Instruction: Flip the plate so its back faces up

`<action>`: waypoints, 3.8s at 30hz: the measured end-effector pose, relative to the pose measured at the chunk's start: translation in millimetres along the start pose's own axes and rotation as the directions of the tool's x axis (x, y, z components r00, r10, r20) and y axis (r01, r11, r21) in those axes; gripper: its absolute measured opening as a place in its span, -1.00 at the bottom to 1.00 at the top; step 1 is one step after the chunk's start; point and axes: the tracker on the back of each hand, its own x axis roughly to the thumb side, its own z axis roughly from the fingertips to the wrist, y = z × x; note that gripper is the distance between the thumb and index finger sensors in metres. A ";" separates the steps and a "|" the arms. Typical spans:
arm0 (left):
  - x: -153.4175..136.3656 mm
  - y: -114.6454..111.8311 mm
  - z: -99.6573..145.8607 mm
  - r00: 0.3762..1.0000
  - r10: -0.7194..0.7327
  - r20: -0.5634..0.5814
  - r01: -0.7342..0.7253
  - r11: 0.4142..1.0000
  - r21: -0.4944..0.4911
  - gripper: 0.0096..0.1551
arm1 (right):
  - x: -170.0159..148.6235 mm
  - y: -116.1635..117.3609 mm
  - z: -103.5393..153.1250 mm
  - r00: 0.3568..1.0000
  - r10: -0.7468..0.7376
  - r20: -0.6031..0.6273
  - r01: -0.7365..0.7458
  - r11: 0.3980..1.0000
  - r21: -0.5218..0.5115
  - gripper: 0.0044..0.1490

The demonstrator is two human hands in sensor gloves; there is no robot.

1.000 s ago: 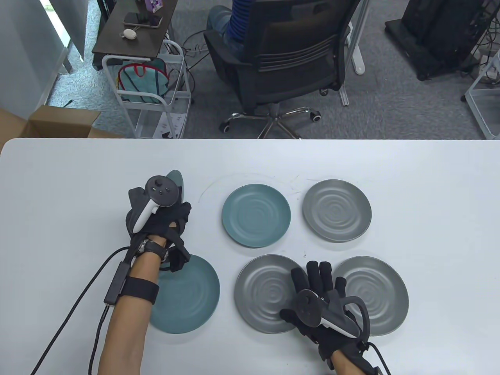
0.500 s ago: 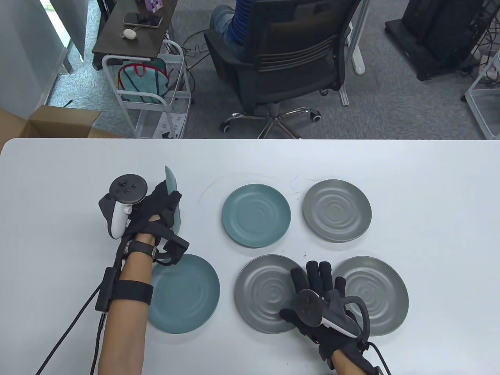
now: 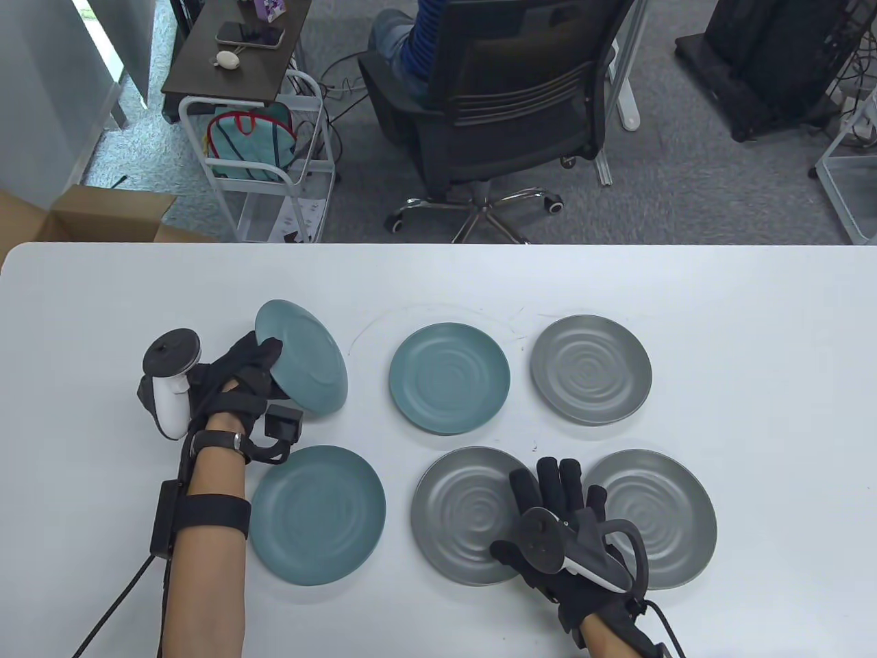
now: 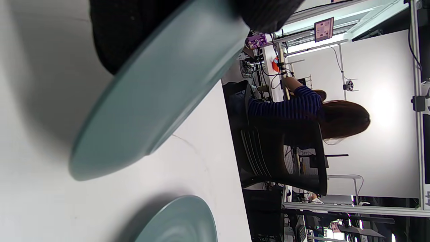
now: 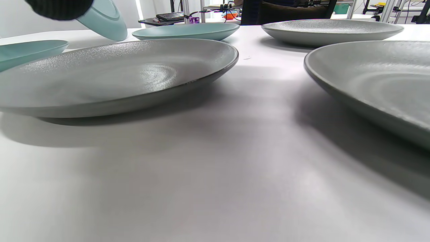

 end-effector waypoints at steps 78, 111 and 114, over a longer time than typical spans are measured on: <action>-22.0 -20.5 -4.6 0.604 -0.753 -0.262 0.787 0.615 0.047 -0.21 | 0.5 -1.2 2.5 1.000 0.029 0.007 -0.029 1.000 -0.011 0.23; -49.8 -133.0 145.7 0.123 -0.965 0.233 0.992 0.125 -0.005 0.12 | 10.2 3.5 10.0 0.996 0.073 0.057 -0.072 0.997 -0.019 0.23; -60.6 -145.3 151.2 0.105 -0.961 0.256 0.994 0.103 -0.023 0.12 | 14.0 6.2 9.9 0.995 0.078 0.067 -0.078 0.997 -0.008 0.23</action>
